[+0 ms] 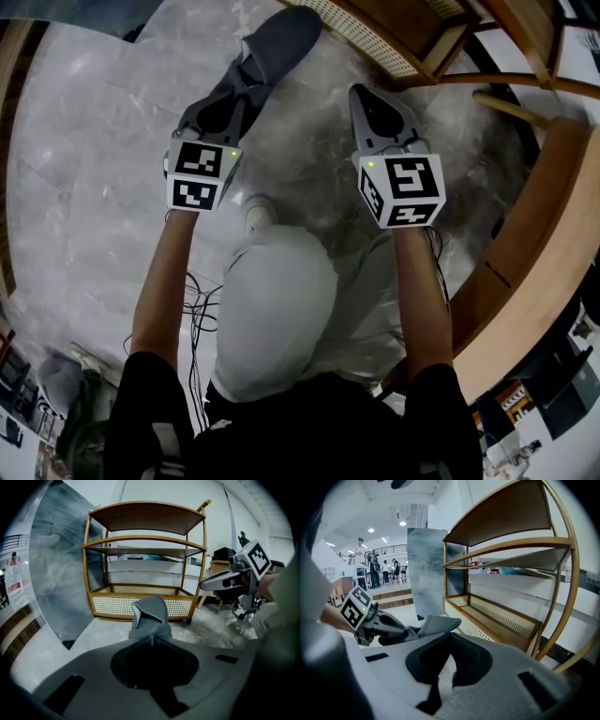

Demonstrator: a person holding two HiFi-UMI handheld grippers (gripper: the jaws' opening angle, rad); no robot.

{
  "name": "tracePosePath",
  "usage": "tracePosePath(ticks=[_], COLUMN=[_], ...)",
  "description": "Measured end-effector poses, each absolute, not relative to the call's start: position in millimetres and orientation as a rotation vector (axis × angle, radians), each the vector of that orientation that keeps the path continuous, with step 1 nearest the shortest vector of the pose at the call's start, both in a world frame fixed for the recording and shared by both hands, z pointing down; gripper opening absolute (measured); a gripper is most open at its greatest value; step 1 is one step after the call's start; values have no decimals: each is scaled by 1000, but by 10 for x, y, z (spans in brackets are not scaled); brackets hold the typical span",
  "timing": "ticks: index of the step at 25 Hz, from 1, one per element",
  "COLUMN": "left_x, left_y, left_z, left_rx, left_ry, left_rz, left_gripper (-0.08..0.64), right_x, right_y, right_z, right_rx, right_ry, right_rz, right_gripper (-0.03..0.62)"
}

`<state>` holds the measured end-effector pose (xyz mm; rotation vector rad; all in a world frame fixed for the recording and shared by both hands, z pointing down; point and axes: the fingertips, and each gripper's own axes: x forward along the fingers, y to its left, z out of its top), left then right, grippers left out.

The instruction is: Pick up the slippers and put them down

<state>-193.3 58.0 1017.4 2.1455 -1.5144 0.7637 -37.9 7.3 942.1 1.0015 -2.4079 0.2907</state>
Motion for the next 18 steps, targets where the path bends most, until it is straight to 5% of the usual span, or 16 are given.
tracePosePath(ticks=[18], left_x=[-1801], left_y=[641], left_z=[10970], left_rx=[2122], left_ry=[-1464], left_rz=[906], left_gripper=[15], right_x=[-270], right_y=[128], right_z=[9797], right_rx=[959], right_ry=[-2376], right_rz=[290], right_gripper=[0])
